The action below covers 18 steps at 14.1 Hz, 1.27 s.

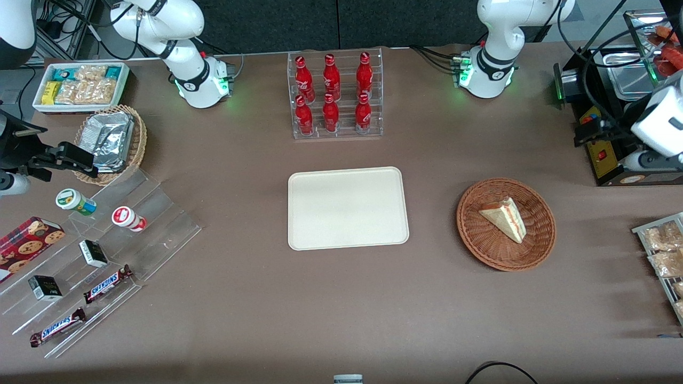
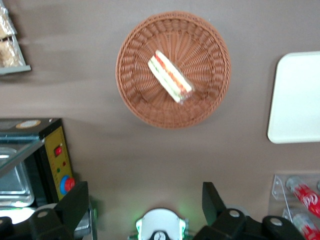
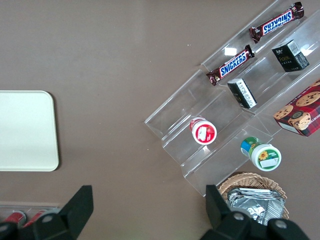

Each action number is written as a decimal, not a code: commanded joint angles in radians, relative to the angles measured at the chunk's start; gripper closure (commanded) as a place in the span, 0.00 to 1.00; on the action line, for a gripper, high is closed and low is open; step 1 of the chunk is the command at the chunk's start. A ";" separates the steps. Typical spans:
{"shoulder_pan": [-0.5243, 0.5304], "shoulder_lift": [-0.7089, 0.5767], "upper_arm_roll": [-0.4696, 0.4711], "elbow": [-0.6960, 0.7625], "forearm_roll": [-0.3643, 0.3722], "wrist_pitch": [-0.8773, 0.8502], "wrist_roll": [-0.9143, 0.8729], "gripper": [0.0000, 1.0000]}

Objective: Place sandwich from basket to tray
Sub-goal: 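Move the left gripper over the wrapped sandwich in the wicker basket, then lower the left gripper around the sandwich wedge and close it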

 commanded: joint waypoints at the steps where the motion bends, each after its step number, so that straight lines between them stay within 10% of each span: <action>1: -0.008 0.025 -0.003 -0.093 0.014 0.133 -0.066 0.00; 18: -0.094 0.082 -0.003 -0.671 0.038 0.974 -0.679 0.00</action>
